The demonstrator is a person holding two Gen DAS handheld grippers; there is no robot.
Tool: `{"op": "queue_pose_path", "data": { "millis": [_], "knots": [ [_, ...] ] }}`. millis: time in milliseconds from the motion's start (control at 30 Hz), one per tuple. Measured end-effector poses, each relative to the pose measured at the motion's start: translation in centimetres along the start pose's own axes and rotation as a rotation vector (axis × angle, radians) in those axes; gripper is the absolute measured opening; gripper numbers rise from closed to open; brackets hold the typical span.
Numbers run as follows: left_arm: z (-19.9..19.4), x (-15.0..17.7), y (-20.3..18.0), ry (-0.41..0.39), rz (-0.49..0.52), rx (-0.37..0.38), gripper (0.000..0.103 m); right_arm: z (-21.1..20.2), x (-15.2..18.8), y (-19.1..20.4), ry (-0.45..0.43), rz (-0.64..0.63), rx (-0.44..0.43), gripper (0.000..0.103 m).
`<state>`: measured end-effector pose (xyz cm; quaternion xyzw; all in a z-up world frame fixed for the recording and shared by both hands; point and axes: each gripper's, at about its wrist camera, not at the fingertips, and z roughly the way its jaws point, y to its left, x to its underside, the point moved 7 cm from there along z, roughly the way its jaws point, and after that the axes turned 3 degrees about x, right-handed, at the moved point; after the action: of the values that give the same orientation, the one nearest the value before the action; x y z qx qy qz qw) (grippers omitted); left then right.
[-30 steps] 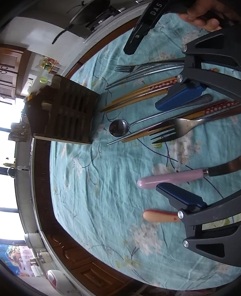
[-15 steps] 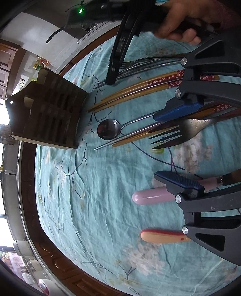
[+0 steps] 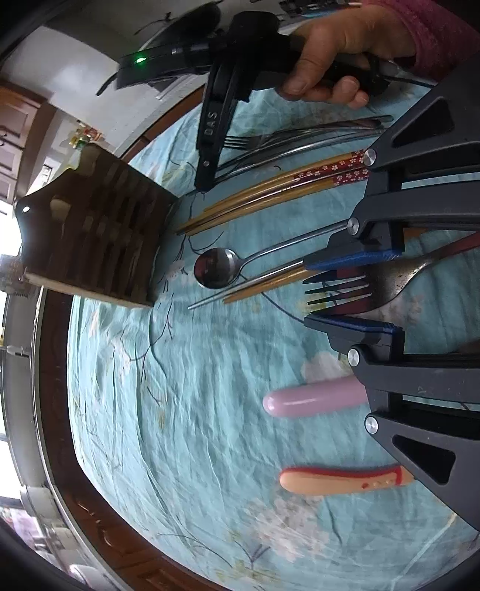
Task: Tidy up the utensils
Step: 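Close the left tool on a metal fork while the right tool grasps a silver knife, then lift the fork with the left tool while the right tool carries the knife toward the holder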
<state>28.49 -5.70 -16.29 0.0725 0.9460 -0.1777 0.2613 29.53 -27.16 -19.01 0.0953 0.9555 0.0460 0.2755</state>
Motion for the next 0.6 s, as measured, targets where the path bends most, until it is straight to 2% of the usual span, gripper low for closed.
{"op": "queue_pose_path", "data": {
  "millis": [200, 600],
  "knots": [
    [-2.2, -0.3, -0.2, -0.047, -0.012, 0.023, 0.022, -2.3, 0.2, -0.7, -0.038, 0.038, -0.051, 0.006],
    [-10.0, -0.7, -1.2, -0.207, 0.004, 0.045, 0.022, -9.7, -0.5, 1.7, -0.160, 0.024, -0.124, 0.004]
  ]
}}
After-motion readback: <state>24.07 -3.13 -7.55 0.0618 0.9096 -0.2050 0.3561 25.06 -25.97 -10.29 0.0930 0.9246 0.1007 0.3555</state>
